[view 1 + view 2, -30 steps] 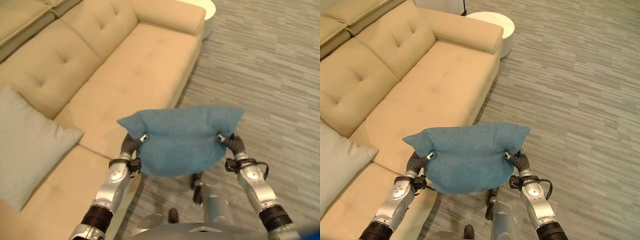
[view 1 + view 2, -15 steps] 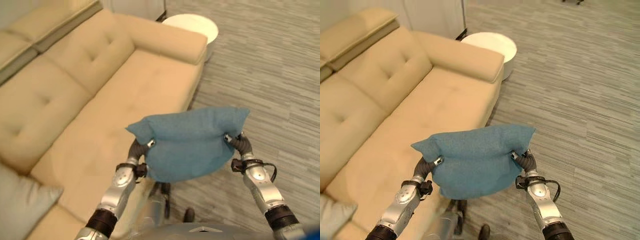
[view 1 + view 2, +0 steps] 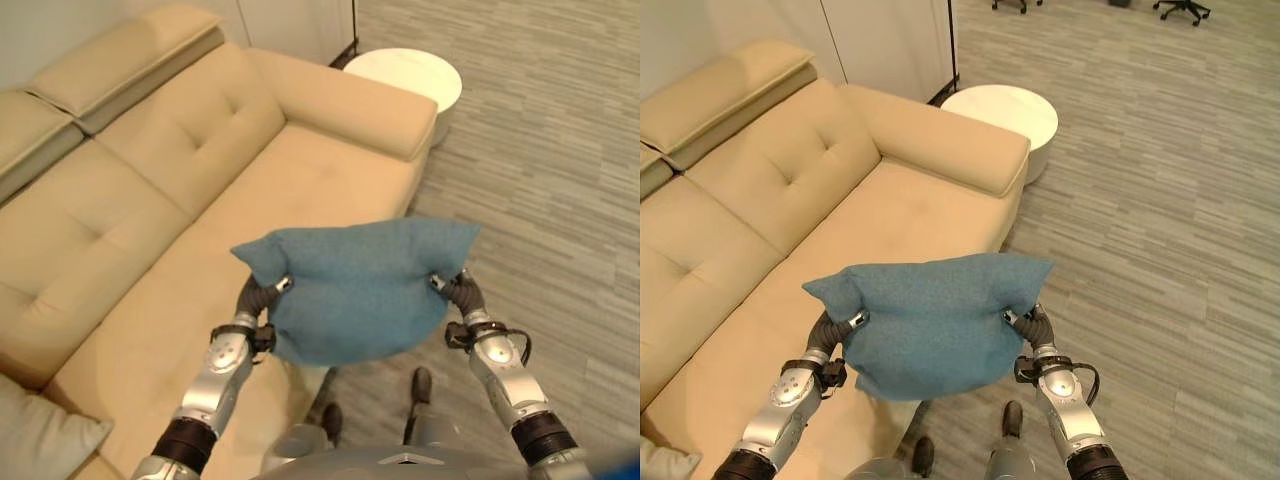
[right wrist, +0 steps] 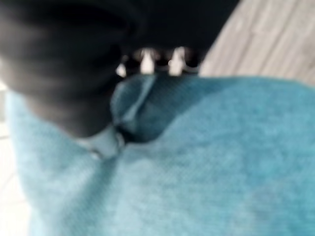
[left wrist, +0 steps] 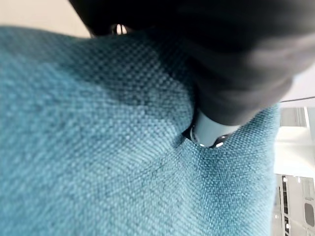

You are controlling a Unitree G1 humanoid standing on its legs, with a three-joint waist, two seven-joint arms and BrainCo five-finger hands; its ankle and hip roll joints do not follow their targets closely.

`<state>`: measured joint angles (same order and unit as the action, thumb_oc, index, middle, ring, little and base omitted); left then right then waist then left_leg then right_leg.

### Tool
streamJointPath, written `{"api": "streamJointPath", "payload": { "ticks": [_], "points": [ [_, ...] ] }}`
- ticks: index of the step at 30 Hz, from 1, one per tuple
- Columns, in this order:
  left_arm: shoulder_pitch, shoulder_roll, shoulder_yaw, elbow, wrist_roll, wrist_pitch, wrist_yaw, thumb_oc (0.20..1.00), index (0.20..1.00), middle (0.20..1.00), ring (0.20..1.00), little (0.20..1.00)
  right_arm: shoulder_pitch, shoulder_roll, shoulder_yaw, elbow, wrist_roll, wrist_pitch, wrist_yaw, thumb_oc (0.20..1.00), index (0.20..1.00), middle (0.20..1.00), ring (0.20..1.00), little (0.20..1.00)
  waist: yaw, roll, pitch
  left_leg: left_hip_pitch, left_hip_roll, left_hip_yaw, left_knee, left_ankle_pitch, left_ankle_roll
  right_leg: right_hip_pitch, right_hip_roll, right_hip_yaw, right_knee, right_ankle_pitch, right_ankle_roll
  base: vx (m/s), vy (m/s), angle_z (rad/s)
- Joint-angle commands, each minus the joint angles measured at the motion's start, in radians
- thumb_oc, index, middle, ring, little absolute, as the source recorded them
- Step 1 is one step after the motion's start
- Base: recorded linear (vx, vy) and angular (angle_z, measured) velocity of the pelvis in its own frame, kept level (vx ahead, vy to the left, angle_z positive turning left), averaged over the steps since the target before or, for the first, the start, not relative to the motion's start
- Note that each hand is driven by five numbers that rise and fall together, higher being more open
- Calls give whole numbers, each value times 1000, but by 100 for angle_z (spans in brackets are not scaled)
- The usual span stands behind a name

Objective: Pick up all the scattered cushions and arrange them neatly on the sofa.

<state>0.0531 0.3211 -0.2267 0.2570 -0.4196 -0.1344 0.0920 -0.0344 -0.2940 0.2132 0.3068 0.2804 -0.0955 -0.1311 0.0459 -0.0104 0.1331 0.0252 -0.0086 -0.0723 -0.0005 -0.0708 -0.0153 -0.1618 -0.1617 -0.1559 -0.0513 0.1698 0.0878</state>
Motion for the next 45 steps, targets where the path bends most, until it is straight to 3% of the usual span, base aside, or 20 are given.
{"api": "streamJointPath", "payload": {
  "ticks": [1,3,4,6,9,10,11,15,16,18,19,21,23,24,26,31,35,36,37,45],
  "points": [
    [-86,3,-25,-105,-15,-86,-33,200,200,200,200,200,-54,4,-28,-127,8,-99,12,200,200,200,200,200,-18,-22,-44,-41,36,40,54,-51,-29,41,11,-31,100,-147,33,154,-309,33],
    [-86,-1,-31,-103,-26,-85,-33,200,200,200,200,200,-39,-6,-28,-137,13,-103,9,200,200,200,200,200,-19,-33,-40,-60,66,21,126,-63,-58,67,41,-45,101,-187,2,131,-369,61],
    [-96,-3,-38,-102,-31,-85,-29,200,200,200,200,200,-41,-18,-29,-145,25,-115,5,200,200,200,200,200,-16,-45,-14,-134,66,11,272,-46,-70,85,49,-55,99,-197,-21,71,-367,62],
    [-112,-11,-53,-94,-42,-87,-22,200,200,200,200,200,-48,-33,-39,-144,33,-115,-16,200,200,200,200,200,-17,-52,10,-226,85,59,358,-30,-53,113,58,-97,89,-224,-43,48,-209,76],
    [-127,-15,-69,-85,-29,-81,-31,200,200,200,200,200,-40,-37,-61,-151,34,-120,-28,200,200,200,200,200,-20,-62,0,-293,50,156,260,-12,-20,141,63,-139,56,-235,-37,178,-56,77],
    [-136,-10,-68,-91,-26,-80,-38,200,200,200,200,200,-48,-33,-71,-141,36,-119,-43,200,200,200,200,200,-14,-58,-12,-337,42,281,227,11,-5,152,85,-147,42,-247,-31,323,13,70],
    [-142,-1,-72,-100,-25,-82,-35,200,200,200,200,200,-59,-26,-70,-145,34,-118,-50,200,200,200,200,200,-9,-67,-11,-375,48,312,291,-2,-17,186,91,-149,44,-278,-30,458,110,38],
    [-121,27,-58,-124,-9,-74,-45,200,200,200,200,200,-72,2,-49,-141,28,-114,-31,200,200,200,200,200,17,-84,-39,-276,22,295,205,-49,27,189,59,-160,129,-304,6,295,171,-5],
    [-112,35,-50,-136,-10,-72,-48,200,200,200,200,200,-71,9,-48,-142,20,-106,-18,200,200,200,200,200,26,-85,-35,-245,12,287,176,-33,53,153,26,-170,239,-266,23,233,272,-34],
    [-109,49,-45,-137,-7,-75,-43,200,200,200,200,200,-79,19,-48,-145,11,-104,-5,200,200,200,200,200,11,-61,-21,-180,-4,230,146,-53,88,62,-2,-117,462,-187,61,315,261,27],
    [-113,49,-46,-144,-2,-78,-38,200,200,200,200,200,-81,24,-51,-147,12,-105,-3,200,200,200,200,200,-1,-45,-19,-143,-10,187,126,-56,90,7,27,-68,482,-211,42,376,104,53],
    [-115,40,-53,-140,-7,-81,-44,200,200,200,200,200,-81,21,-56,-144,21,-111,-5,200,200,200,200,200,-19,-39,-18,-116,-21,129,110,-53,77,-18,62,-8,344,-235,19,324,-32,164],
    [-133,22,-69,-125,-9,-86,-46,200,200,200,200,200,-76,6,-71,-135,18,-112,-14,200,200,200,200,200,-67,-42,-7,-77,-61,4,101,-64,57,-97,118,193,163,-163,40,359,-99,211],
    [-139,16,-76,-122,-2,-89,-49,200,200,200,200,200,-74,-3,-78,-128,14,-114,-14,200,200,200,200,200,-76,-48,1,-65,-78,-56,103,-69,52,-126,132,229,144,-132,48,281,-156,130],
    [-155,9,-90,-115,5,-91,-59,200,200,200,200,200,-61,-17,-89,-114,23,-121,-8,200,200,200,200,200,-81,-74,-4,-71,-104,-149,122,-74,40,-79,125,226,109,-117,37,154,-245,245],
    [-130,6,-92,-124,-6,-90,-69,200,200,200,200,200,-47,-40,-99,-118,55,-131,-5,200,200,200,200,200,-80,-76,-57,-60,-49,-215,70,-44,-21,24,141,120,47,-158,-11,128,-285,193],
    [-142,2,-98,-126,-10,-93,-60,200,200,200,200,200,-44,-46,-103,-116,58,-137,-11,200,200,200,200,200,-86,-77,-58,-89,-37,-199,75,-30,-39,46,137,75,32,-177,-19,-31,-75,46],
    [-183,-4,-104,-113,-32,-109,-55,200,200,200,200,200,-72,-54,-106,-107,64,-140,-36,200,200,200,200,200,-120,-84,-57,-91,75,82,155,-84,-63,68,93,12,26,-170,-10,-163,185,0],
    [-173,-15,-113,-115,-27,-101,-51,200,200,200,200,200,-58,-61,-125,-115,37,-127,-38,200,200,200,200,200,-138,-48,-79,-39,101,125,52,-42,-64,64,84,-14,60,-184,-6,-177,215,39],
    [-99,8,-57,-139,-15,-88,-54,200,200,200,200,200,-37,-36,-113,-108,22,-103,-14,200,200,200,200,200,-101,-64,-92,4,70,149,9,-44,-41,120,63,-13,19,-171,10,41,122,27]
  ]
}}
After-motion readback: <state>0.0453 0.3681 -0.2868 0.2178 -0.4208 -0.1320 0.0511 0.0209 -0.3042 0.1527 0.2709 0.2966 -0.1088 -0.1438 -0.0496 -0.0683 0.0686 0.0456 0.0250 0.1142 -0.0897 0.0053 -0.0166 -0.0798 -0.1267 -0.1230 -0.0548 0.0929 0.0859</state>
